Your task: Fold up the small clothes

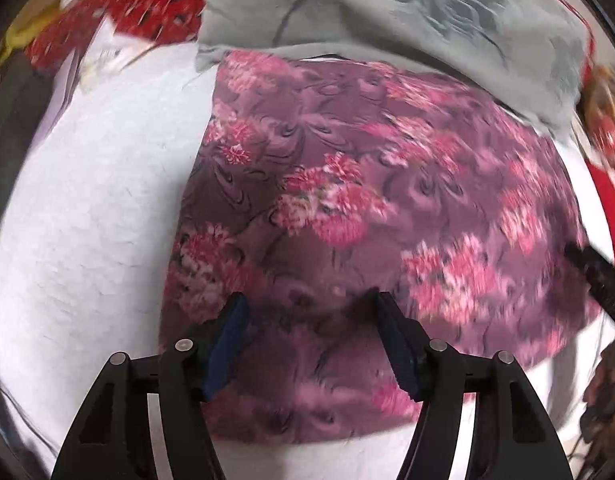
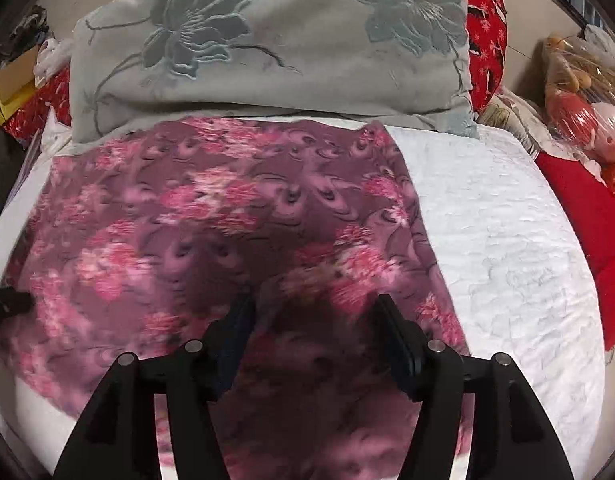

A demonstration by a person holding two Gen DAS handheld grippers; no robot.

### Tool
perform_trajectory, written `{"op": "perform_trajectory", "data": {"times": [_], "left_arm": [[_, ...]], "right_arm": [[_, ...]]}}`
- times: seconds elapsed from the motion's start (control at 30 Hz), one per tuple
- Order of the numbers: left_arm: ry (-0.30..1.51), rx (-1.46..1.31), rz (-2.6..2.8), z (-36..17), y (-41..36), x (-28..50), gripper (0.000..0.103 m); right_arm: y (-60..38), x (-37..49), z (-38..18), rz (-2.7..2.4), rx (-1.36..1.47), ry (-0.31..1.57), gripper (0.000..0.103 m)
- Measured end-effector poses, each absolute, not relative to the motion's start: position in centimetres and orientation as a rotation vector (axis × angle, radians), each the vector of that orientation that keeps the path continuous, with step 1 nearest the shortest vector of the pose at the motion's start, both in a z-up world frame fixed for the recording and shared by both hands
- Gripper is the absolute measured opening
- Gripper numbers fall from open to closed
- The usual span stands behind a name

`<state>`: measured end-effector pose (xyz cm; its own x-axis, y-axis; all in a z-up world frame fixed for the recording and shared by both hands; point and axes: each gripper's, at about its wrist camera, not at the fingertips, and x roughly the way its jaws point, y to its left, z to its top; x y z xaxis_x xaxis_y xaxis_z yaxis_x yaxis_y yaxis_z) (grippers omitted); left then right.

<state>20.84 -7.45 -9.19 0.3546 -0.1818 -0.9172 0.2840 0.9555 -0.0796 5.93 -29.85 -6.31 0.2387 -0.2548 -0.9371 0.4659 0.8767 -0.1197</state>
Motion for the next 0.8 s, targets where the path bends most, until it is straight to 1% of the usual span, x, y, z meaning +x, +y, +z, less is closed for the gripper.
{"op": "perform_trajectory", "data": {"times": [0.07, 0.2, 0.4, 0.53, 0.7, 0.8], "left_arm": [[1.174, 0.086, -0.322, -8.3, -6.3, 20.6, 0.062], [1.131, 0.05, -0.268, -5.5, -2.1, 21.0, 0.062], [1.126, -0.099, -0.157, -3.1, 6.7, 21.3, 0.062], [1.126, -0.161, -0.111, -3.0, 10.5, 21.0, 0.062], [1.159, -0.193, -0.115, -3.8, 11.9, 21.4, 0.062], [1.168, -0.21, -0.14, -4.1, 11.5, 22.4, 0.062]], "right_arm": [[-28.0, 6.1, -5.1, -0.431, 0.228, 1.193, 0.063], [-21.4, 6.6, -4.2, -0.263, 0.104, 1.175, 0.063], [-8.2, 7.3, -5.8, 0.072, -0.132, 1.187, 0.063], [-2.1, 8.4, -7.1, 0.179, -0.249, 1.168, 0.065], [2.9, 10.8, -9.3, 0.164, -0.442, 1.133, 0.068], [3.4, 12.4, -10.8, 0.133, -0.483, 1.134, 0.069]]}}
